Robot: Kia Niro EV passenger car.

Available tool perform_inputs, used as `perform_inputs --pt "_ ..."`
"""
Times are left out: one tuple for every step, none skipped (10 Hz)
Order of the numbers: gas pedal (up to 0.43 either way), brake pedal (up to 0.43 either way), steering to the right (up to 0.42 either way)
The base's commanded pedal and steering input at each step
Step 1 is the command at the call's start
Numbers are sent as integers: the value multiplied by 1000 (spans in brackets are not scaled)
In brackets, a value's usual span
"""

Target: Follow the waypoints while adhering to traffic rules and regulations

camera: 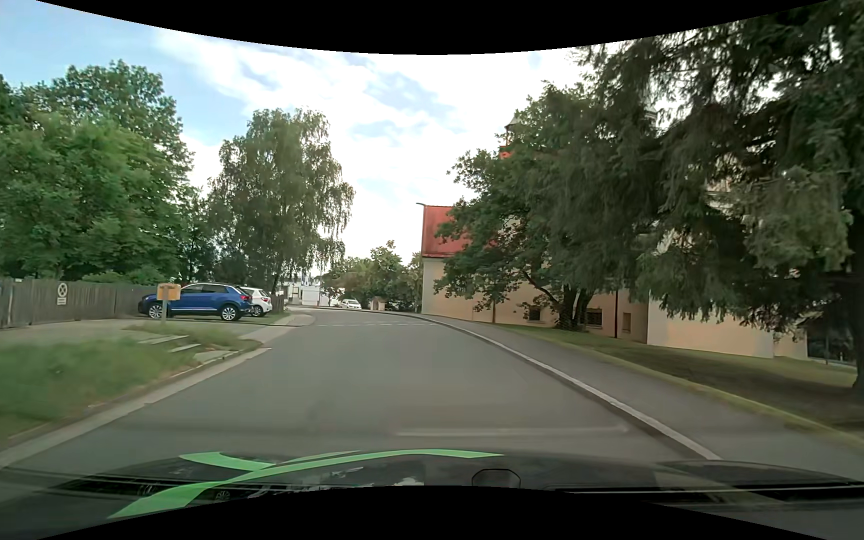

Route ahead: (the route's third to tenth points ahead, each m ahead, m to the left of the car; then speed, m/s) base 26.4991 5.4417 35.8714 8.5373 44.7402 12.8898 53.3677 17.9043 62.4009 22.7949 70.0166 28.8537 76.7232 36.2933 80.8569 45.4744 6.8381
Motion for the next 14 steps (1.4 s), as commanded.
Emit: perform_inputs --pt "130 0 -49" --pt "130 0 -49" --pt "130 0 -49" --pt "130 0 -49" --pt "130 0 -49" --pt "130 0 -49" --pt "130 0 -49" --pt "130 0 -49" --pt "130 0 -49" --pt "130 0 -49" --pt "130 0 -49" --pt "130 0 -49" --pt "130 0 -49" --pt "130 0 -49"
